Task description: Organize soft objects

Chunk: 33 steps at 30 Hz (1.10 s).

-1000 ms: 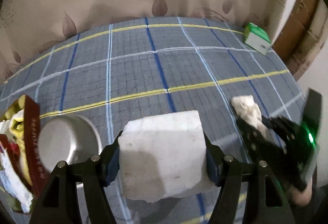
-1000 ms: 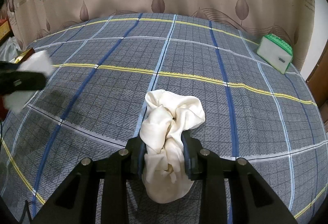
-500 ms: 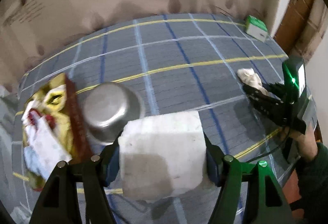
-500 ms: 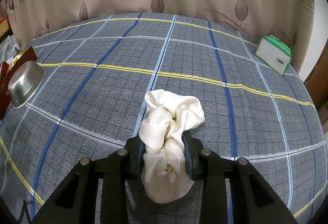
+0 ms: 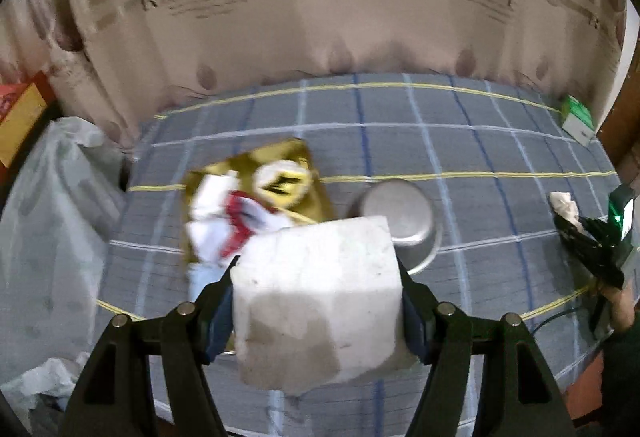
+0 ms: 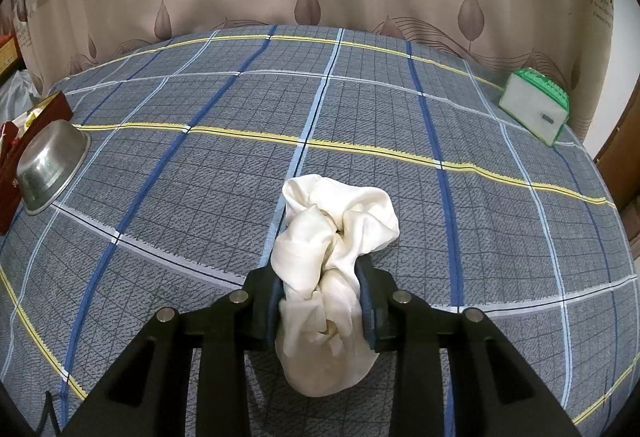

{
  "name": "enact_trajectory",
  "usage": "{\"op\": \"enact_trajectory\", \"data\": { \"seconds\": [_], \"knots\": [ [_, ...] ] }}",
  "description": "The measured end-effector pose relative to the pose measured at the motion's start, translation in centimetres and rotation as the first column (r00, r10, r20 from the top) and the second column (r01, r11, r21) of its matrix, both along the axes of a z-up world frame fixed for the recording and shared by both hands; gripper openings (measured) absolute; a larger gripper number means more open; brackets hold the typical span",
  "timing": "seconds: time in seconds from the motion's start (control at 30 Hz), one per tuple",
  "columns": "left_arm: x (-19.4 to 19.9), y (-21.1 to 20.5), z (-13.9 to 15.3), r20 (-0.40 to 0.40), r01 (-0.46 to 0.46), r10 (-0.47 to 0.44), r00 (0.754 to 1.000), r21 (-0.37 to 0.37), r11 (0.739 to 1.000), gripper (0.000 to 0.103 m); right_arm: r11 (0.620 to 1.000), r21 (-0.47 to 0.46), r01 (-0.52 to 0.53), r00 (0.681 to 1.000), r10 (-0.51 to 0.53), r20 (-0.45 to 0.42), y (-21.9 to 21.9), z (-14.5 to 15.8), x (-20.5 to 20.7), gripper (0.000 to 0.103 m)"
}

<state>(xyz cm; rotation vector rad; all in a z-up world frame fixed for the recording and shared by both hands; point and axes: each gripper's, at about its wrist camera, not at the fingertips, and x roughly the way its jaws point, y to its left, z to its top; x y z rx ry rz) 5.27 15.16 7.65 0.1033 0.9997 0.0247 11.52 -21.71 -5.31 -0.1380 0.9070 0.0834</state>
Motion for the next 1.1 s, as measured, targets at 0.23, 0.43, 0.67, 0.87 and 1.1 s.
{"op": "enact_trajectory", "data": {
  "seconds": [0.23,0.43,0.67,0.87,1.1],
  "knots": [
    [0.1,5.2,2.6,0.036,-0.065,0.062,0.997,0.082,0.995,0.070,1.000,0.001,0.000,1.000,0.000,0.000,0.0,0.0,0.0,0.030],
    [0.6,8.5,2.6,0.064,-0.121,0.117,0.991,0.066,0.990,0.070,1.000,0.000,0.000,1.000,0.000,0.000,0.0,0.1,0.0,0.030],
    [3.7,10.9,0.5,0.056,-0.176,0.176,0.983,-0.017,0.984,0.070,1.000,-0.006,0.002,1.000,-0.002,0.001,0.0,0.0,0.1,0.034],
    [6.9,12.3,-1.5,0.046,-0.188,0.194,0.980,-0.099,0.977,0.070,1.000,-0.001,0.015,1.000,-0.015,-0.001,-0.2,0.0,0.2,0.036],
    [11.0,12.3,-5.1,-0.025,-0.191,0.190,0.982,-0.153,0.970,0.070,1.000,0.000,0.015,1.000,-0.015,-0.001,-0.2,-0.1,0.1,0.036]
  ]
}}
